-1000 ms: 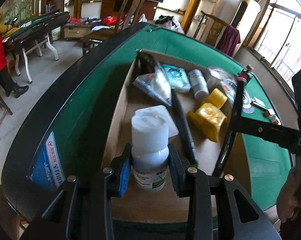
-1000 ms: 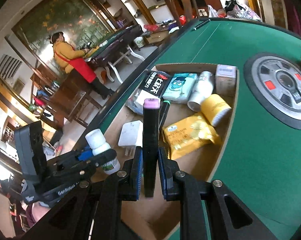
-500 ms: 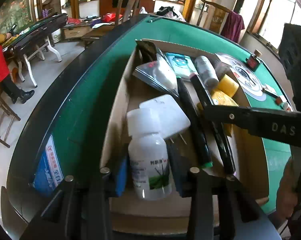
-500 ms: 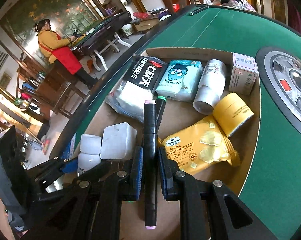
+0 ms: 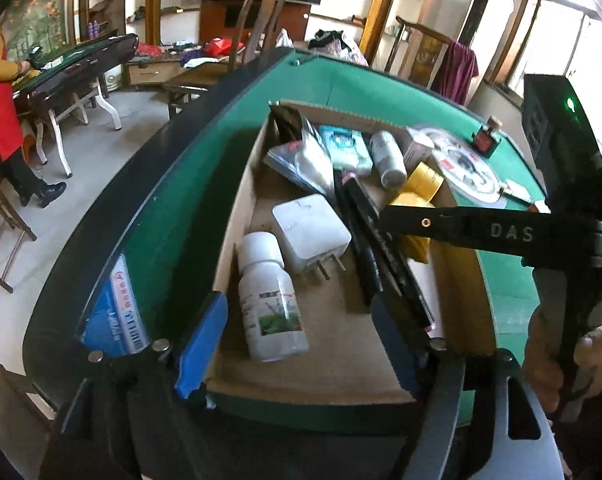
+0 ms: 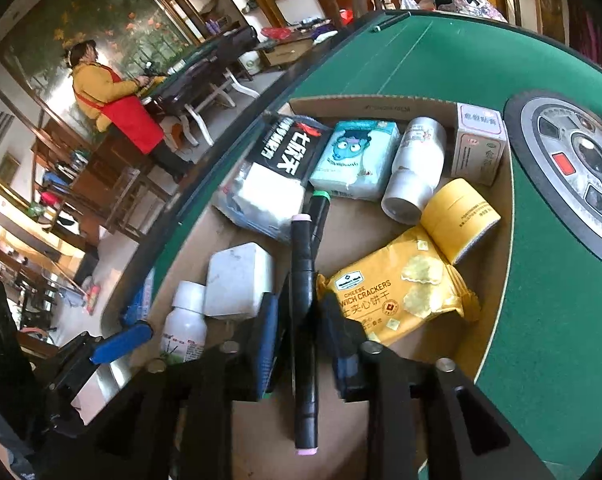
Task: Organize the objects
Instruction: 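Carry the pill bottle and marker into the box and release both, then grasp the red-and-white glue box with the left gripper while the right grasps the red-labelled pill bottle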
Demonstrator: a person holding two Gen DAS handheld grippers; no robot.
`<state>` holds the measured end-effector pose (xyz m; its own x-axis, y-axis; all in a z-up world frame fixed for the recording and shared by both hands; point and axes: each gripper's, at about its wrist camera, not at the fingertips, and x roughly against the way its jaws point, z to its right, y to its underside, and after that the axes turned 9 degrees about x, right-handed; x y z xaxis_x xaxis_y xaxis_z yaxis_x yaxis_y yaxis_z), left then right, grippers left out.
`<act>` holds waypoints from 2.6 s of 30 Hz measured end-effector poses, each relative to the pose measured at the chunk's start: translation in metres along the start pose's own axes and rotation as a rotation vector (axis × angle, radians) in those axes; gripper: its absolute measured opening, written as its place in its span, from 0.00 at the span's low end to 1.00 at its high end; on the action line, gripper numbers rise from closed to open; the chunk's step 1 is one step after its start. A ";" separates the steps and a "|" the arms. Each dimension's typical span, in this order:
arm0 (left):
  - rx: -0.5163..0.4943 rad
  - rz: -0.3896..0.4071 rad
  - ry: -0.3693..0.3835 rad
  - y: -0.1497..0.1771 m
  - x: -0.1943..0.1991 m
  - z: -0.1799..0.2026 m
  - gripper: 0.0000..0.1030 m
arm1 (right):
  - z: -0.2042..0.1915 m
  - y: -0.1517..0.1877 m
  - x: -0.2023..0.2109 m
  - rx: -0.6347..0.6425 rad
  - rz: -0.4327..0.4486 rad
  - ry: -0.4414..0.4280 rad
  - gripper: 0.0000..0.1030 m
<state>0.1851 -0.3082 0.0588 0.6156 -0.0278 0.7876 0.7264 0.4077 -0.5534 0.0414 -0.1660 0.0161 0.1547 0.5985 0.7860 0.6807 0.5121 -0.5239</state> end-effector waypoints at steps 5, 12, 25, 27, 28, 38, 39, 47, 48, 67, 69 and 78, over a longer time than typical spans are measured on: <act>0.040 0.042 0.026 -0.001 0.017 -0.004 0.78 | 0.001 0.005 0.037 -0.006 0.109 0.034 0.70; 0.012 0.073 0.093 0.000 0.033 0.025 0.80 | 0.039 0.021 0.098 -0.063 0.222 0.121 0.83; -0.267 -0.020 0.310 0.040 0.011 0.161 0.81 | 0.218 0.096 0.216 -0.377 0.335 0.491 0.85; -0.257 -0.048 0.318 0.044 0.003 0.171 0.81 | 0.244 0.096 0.227 -0.412 0.327 0.542 0.86; -0.245 -0.053 0.322 0.046 0.000 0.174 0.81 | 0.258 0.094 0.230 -0.427 0.317 0.562 0.86; -0.191 -0.114 0.290 0.052 -0.022 0.172 0.81 | 0.357 0.048 0.195 -0.461 0.104 0.722 0.86; -0.180 -0.118 0.288 0.051 -0.023 0.170 0.81 | 0.363 0.045 0.191 -0.467 0.094 0.717 0.86; -0.175 -0.130 0.293 0.055 -0.026 0.172 0.81 | 0.343 0.034 0.164 -0.282 0.042 0.743 0.48; -0.176 -0.132 0.295 0.056 -0.026 0.172 0.81 | 0.334 0.032 0.162 -0.252 0.030 0.727 0.33; -0.204 -0.178 0.338 0.065 -0.028 0.183 0.81 | 0.236 0.101 0.243 -0.204 0.328 0.687 0.97; -0.214 -0.183 0.333 0.066 -0.030 0.188 0.81 | 0.265 0.106 0.259 -0.290 0.359 0.689 0.98; -0.219 -0.178 0.313 0.065 -0.026 0.201 0.81 | 0.366 0.094 0.234 -0.431 0.175 0.521 0.97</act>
<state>0.1551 -0.0977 0.0561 0.5132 -0.3698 0.7745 0.8568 0.1683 -0.4874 -0.1204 0.2478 0.0301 0.5384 0.2210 0.8132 0.8209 0.0807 -0.5654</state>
